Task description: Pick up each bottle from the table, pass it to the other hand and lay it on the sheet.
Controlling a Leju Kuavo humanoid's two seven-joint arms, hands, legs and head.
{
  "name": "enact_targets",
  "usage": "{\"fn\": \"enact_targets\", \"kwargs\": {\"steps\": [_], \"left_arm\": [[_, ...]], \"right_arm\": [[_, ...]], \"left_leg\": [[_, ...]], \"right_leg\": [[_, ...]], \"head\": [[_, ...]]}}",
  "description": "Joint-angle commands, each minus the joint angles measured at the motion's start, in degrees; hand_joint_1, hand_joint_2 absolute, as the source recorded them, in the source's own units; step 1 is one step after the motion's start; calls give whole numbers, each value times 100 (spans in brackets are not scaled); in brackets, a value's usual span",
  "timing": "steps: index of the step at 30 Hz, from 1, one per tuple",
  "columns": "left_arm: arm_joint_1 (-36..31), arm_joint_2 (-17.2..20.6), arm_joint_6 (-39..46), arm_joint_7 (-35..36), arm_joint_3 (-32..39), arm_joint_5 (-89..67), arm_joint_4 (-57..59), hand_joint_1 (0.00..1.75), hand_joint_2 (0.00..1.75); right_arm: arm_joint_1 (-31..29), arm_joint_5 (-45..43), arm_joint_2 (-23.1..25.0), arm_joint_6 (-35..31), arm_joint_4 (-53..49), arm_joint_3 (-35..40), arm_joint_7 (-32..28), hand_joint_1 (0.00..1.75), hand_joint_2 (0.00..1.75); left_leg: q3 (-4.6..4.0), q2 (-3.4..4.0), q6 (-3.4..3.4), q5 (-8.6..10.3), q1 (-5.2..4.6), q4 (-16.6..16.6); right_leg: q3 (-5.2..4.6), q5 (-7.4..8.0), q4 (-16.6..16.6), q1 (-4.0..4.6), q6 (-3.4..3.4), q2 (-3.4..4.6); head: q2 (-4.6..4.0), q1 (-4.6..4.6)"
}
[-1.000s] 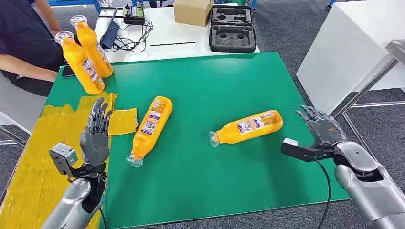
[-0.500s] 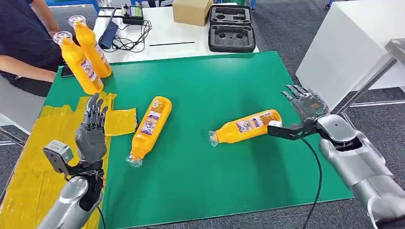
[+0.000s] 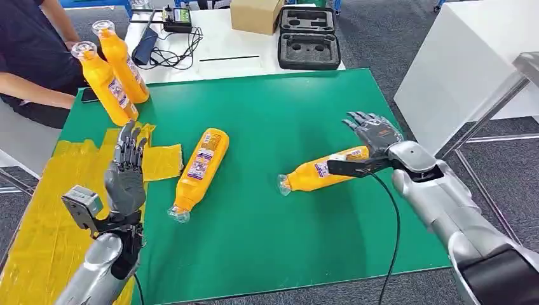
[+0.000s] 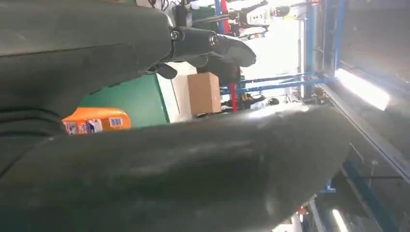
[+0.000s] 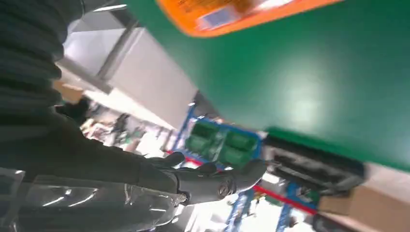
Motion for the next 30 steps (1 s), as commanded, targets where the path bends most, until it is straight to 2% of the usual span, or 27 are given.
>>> {"fn": "enact_targets", "kwargs": {"steps": [1, 9, 16, 30], "left_arm": [[-77, -136, 26, 3, 304, -19, 244, 0, 0], [-326, -84, 35, 4, 261, 10, 437, 0, 0], [-299, -117, 196, 27, 331, 94, 391, 0, 0], [-264, -179, 257, 80, 362, 47, 325, 0, 0]], "right_arm": [[-578, -157, 667, 310, 1361, 511, -251, 0, 175], [-613, -394, 754, 864, 1722, 626, -499, 0, 175], [-425, -142, 758, 1145, 2028, 959, -245, 0, 175], [-67, -219, 600, 1023, 2037, 868, -187, 0, 175]], "left_leg": [[14, 5, -7, -5, 1, -1], [12, -2, -6, -6, 2, 2], [23, -9, -9, -7, 5, -2], [22, -18, -7, -6, 6, -1]], "right_leg": [[9, -3, 0, 1, -9, 6], [10, -6, 3, 2, -8, -1], [23, -8, -3, 4, -11, -6], [24, -9, -6, 5, -10, -16]], "head": [[0, 0], [0, 2], [0, 2], [0, 2]]}}
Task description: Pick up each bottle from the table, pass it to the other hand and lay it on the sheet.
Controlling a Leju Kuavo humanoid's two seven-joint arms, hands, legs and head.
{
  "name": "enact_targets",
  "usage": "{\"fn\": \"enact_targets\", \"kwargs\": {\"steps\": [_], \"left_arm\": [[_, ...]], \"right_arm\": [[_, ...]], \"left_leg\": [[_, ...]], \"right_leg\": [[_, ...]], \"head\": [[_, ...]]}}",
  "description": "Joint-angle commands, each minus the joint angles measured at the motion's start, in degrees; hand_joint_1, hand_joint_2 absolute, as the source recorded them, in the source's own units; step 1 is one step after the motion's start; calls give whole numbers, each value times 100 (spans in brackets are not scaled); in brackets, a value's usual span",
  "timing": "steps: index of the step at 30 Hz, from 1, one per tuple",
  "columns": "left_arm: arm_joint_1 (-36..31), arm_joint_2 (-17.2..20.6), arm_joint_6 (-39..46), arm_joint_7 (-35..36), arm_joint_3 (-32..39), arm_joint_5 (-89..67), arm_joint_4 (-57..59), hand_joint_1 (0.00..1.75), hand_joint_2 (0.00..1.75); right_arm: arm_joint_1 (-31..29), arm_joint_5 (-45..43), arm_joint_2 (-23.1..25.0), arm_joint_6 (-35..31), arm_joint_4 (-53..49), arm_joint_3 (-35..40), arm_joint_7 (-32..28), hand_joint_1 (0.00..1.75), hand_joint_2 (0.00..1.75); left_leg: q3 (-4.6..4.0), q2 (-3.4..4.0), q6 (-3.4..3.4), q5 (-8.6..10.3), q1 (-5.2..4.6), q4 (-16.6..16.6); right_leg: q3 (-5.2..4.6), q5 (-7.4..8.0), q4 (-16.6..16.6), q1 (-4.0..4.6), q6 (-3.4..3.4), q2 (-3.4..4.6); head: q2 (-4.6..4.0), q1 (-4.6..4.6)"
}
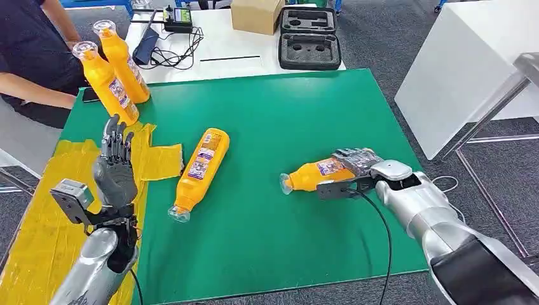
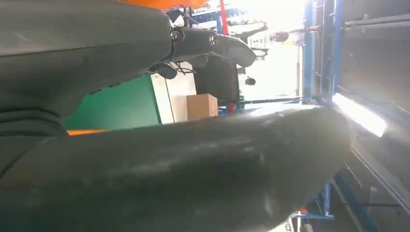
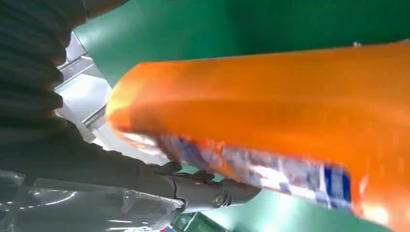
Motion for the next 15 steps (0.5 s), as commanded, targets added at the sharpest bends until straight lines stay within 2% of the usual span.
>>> {"fn": "enact_targets", "kwargs": {"steps": [1, 4, 8, 15], "left_arm": [[-65, -152, 39, 46, 115, -65, 231, 0, 0], [60, -212, 112, 30, 197, -125, 101, 0, 0], [38, -304, 196, 125, 293, -215, 32, 0, 0], [28, -333, 151, 140, 324, -248, 126, 0, 0]], "right_arm": [[173, -27, -106, -102, 366, 197, 25, 0, 175], [251, 16, -69, -215, 381, 196, 4, 0, 175], [-24, 86, 153, 1, 475, 234, 90, 0, 175], [-17, 90, 70, 15, 507, 213, 112, 0, 175]], "left_leg": [[33, -18, -9, -13, 7, 0], [24, -15, -5, -5, 5, -8], [17, -2, -7, -8, 4, 1], [22, -9, -7, -7, 5, -1]], "right_leg": [[40, -13, -5, 7, -13, -12], [30, -6, -12, 5, -8, -11], [19, -5, -2, 4, -10, 2], [25, -7, -4, 5, -10, -5]], "head": [[0, 0], [0, -2], [2, 0], [0, -2]]}}
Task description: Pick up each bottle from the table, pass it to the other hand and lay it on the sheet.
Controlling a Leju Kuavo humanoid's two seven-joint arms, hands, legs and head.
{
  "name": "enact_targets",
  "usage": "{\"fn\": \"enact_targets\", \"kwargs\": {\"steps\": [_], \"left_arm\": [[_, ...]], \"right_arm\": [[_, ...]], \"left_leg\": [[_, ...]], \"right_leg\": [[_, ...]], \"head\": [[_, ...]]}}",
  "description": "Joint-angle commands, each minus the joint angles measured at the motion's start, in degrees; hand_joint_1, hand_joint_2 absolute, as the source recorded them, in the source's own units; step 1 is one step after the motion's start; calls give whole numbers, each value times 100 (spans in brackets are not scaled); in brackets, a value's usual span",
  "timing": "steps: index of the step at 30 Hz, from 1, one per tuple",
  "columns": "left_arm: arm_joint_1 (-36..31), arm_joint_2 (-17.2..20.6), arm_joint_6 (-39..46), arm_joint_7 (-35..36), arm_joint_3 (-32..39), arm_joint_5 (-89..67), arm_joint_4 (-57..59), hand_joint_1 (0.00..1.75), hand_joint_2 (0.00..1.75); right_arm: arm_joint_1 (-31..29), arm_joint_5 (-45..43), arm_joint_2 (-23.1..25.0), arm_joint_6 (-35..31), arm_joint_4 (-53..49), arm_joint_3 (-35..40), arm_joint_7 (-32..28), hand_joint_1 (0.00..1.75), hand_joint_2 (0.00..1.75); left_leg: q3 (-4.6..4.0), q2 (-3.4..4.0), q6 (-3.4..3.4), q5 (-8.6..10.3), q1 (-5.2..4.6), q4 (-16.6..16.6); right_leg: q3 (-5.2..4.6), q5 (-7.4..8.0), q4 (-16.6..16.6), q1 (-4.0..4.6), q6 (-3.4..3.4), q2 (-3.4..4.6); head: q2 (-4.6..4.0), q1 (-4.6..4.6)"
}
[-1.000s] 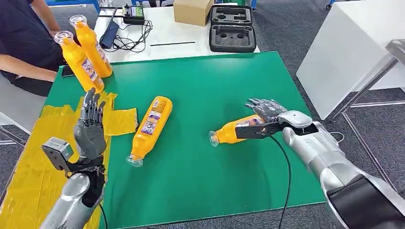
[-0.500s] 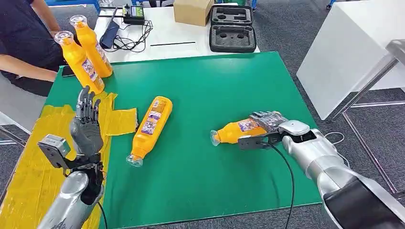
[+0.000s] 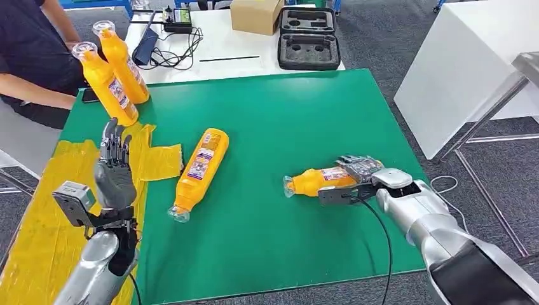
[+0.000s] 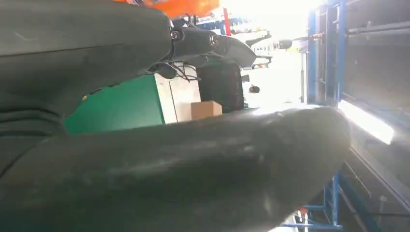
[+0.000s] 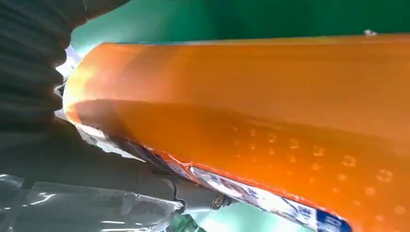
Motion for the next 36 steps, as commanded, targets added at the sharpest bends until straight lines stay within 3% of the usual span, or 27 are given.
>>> {"fn": "enact_targets", "kwargs": {"steps": [1, 24, 34, 36], "left_arm": [[-91, -204, -22, 44, 184, -12, 187, 0, 0], [-108, -232, -46, 40, 208, -23, 286, 0, 0], [-12, -238, -31, -90, 366, 113, 394, 0, 0], [347, -294, 13, -154, 566, 136, 64, 0, 0]], "right_arm": [[-143, 18, 66, 61, 400, 200, 11, 0, 175], [-143, 94, 18, 18, 391, 255, 19, 0, 175], [-499, 344, -122, 122, 456, 413, 103, 0, 175], [-521, 354, -318, 137, 410, 406, 122, 0, 175]], "left_leg": [[11, -8, -4, -4, 2, -2], [14, -9, -5, -5, 2, -2], [20, -14, -8, -11, 2, 4], [14, -7, -6, -9, -2, 2]], "right_leg": [[14, -4, -3, 2, -6, -5], [18, -6, -3, 1, -7, -6], [24, -13, 2, 2, -13, -9], [16, -9, 3, -2, -9, -4]], "head": [[0, 0], [0, 0], [0, -2], [0, 0]]}}
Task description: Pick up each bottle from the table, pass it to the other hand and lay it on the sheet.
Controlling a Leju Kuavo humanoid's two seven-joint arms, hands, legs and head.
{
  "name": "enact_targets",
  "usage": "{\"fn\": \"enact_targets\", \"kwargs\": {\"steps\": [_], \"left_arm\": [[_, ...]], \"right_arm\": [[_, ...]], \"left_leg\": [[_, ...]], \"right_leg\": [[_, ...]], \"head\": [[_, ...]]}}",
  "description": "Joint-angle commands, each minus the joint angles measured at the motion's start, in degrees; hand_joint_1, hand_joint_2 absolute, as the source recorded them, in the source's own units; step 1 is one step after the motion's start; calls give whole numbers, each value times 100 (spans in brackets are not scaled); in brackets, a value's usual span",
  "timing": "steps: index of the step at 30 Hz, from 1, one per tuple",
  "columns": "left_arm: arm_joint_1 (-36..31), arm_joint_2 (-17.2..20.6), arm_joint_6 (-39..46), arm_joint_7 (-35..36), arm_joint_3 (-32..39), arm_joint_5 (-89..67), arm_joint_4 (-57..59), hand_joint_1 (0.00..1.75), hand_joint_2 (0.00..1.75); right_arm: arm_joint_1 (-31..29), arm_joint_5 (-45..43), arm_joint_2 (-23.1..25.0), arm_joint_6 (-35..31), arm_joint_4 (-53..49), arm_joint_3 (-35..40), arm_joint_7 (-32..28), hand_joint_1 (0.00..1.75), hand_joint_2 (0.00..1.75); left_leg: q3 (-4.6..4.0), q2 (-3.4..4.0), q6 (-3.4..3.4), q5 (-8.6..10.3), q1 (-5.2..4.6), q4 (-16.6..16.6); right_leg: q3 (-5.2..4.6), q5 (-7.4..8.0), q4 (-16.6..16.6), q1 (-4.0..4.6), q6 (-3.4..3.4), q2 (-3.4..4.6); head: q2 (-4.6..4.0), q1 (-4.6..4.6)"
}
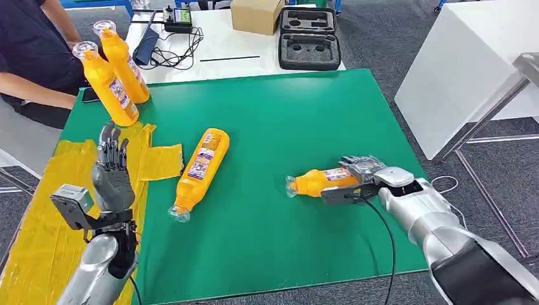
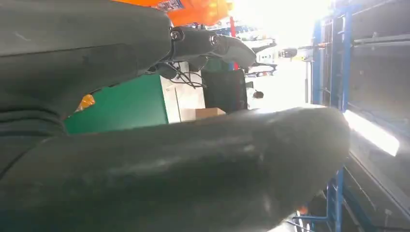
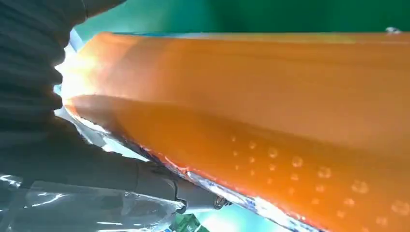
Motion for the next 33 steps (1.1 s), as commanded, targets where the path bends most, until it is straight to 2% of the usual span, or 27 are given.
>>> {"fn": "enact_targets", "kwargs": {"steps": [1, 8, 11, 14, 33], "left_arm": [[307, -188, 43, -134, 436, 129, 10, 0, 0], [614, -267, 30, -144, 570, 89, -311, 0, 0], [688, -293, 27, -139, 606, 51, -400, 0, 0], [686, -359, -14, -88, 681, -30, -429, 0, 0], [755, -434, -74, -68, 874, -142, -526, 0, 0]], "right_arm": [[-436, 126, -299, 154, 329, 368, 60, 0, 175], [-340, 140, -296, 54, 318, 348, 131, 0, 175], [-319, 152, -275, 48, 313, 344, 174, 0, 175], [-305, 173, -301, 35, 307, 307, 228, 0, 175], [23, 92, -249, -49, 324, -30, 389, 0, 175]], "left_leg": [[12, -3, -3, -6, -4, -1], [7, -1, -4, -6, 0, -1], [50, 4, -16, -35, 8, 11], [13, -1, -6, -11, 1, 2], [13, -5, -6, -9, 3, -2]], "right_leg": [[11, -6, 1, -4, -6, 0], [8, -4, -2, 0, -6, 2], [49, -26, 6, 8, -23, 13], [13, -8, 1, 2, -9, 3], [14, -7, -5, 4, -8, -2]], "head": [[0, -2], [0, 0], [0, -2], [0, -2], [0, 0]]}}
